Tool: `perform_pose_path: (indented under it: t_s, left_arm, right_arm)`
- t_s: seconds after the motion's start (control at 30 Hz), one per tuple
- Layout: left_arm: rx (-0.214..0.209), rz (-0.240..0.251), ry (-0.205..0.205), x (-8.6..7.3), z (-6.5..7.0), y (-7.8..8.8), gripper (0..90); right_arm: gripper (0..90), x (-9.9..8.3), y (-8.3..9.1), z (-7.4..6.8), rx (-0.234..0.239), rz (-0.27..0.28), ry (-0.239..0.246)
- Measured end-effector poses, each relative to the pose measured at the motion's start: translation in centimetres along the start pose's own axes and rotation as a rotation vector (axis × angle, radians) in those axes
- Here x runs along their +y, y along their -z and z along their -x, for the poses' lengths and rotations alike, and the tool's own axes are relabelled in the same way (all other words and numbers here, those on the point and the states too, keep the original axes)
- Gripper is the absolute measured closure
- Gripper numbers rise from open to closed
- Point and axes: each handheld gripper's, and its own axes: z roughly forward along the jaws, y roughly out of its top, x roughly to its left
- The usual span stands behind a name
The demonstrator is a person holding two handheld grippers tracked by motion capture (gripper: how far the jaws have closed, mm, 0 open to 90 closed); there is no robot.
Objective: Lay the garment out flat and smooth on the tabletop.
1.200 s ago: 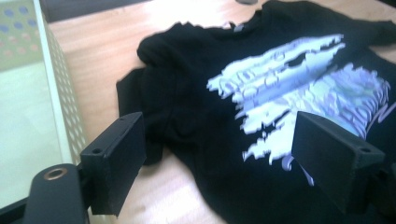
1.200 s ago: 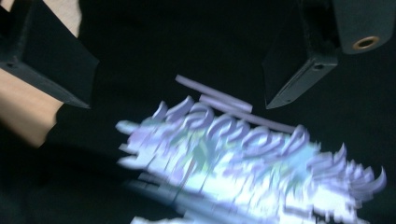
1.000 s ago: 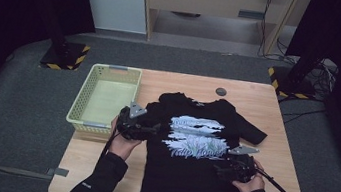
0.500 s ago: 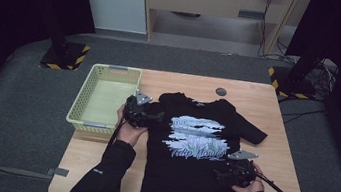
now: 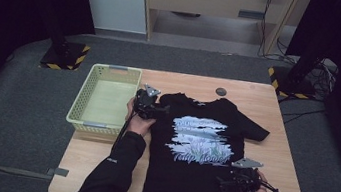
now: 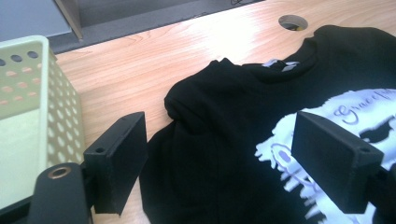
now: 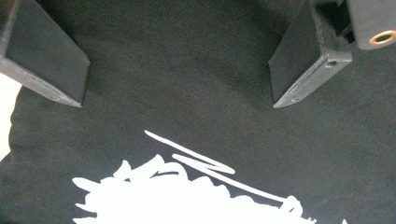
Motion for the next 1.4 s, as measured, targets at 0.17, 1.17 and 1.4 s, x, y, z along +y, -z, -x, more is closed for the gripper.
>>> perform_pose_path:
  t_s: [0.17,1.17,1.4]
  left_arm:
    - [0.014,-0.018,0.009,-0.2,0.0,-1.5,18.5]
    - [0.099,-0.185,0.063,-4.3,-2.2,-7.6,48.2]
    - [0.108,-0.180,0.053,-4.4,-2.1,-7.4,69.4]
  right_arm:
    - [4.1,-0.2,0.1,-0.1,0.002,-0.006,0.005]
    - [2.0,-0.5,0.3,-0.4,0.014,-0.011,0.018]
    - [2.0,-0.5,0.3,-0.4,0.014,-0.012,0.018]
